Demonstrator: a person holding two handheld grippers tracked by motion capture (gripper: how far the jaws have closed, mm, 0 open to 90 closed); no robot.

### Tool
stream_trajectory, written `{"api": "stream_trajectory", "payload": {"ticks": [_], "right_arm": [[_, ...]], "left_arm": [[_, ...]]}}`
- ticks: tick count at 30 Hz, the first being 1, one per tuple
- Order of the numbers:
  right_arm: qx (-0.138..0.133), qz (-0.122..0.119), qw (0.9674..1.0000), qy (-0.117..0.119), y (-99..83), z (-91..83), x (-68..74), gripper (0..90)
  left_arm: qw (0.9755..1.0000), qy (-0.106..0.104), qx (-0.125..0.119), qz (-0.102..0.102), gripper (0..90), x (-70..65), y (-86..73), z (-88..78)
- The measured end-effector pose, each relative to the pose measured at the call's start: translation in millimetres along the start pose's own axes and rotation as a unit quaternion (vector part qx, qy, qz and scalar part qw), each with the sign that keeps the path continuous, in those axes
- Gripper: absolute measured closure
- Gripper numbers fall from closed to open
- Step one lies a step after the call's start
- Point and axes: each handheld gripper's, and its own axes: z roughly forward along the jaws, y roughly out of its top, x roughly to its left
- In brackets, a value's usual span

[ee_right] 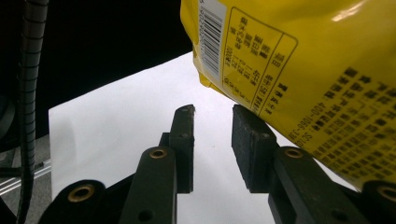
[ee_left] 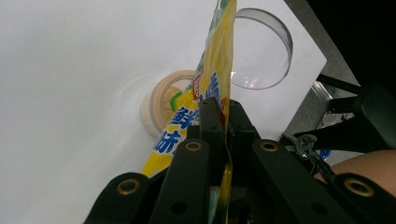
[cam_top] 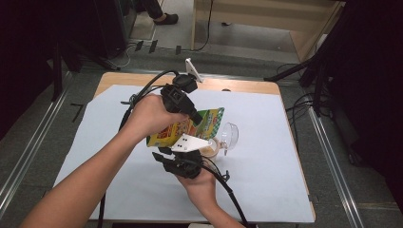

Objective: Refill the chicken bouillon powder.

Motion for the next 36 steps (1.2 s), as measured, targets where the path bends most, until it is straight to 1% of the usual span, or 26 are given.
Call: {"api": "stream_trajectory", "payload": {"ticks": [14, 19, 21, 26, 30, 31, 36], "right_arm": [[-0.003, 0.004, 1.0, 0.004, 0.4, -0.7, -0.6, 71.0], [-0.004, 0.003, 1.0, 0.003, 0.7, -1.3, -0.8, 71.0], [-0.005, 0.002, 1.0, 0.002, 0.8, -1.6, -1.1, 71.0], [-0.005, 0.001, 1.0, 0.001, 0.8, -1.8, -1.3, 70.9], [-0.006, 0.001, 1.0, 0.0, 0.9, -1.8, -1.3, 71.0], [-0.006, 0.002, 1.0, 0.0, 1.0, -1.9, -1.2, 71.0], [-0.008, -0.001, 1.0, -0.002, 1.1, -2.2, -1.6, 71.0]], "left_arm": [[1.0, 0.001, 0.004, 0.002, 88.7, -1.6, 1.8, 1.2], [1.0, 0.001, 0.007, 0.005, 88.7, -1.8, 3.8, 2.6], [1.0, 0.002, 0.008, 0.003, 88.7, -2.3, 4.7, 3.1], [0.9999, -0.003, 0.01, 0.005, 88.7, -1.1, 5.8, 4.2], [1.0, -0.003, 0.008, 0.004, 88.6, -0.8, 6.8, 5.6], [0.9999, -0.002, 0.011, 0.005, 88.6, -0.7, 7.3, 5.2], [0.9999, -0.003, 0.014, 0.005, 88.7, -1.1, 9.3, 6.4]]}}
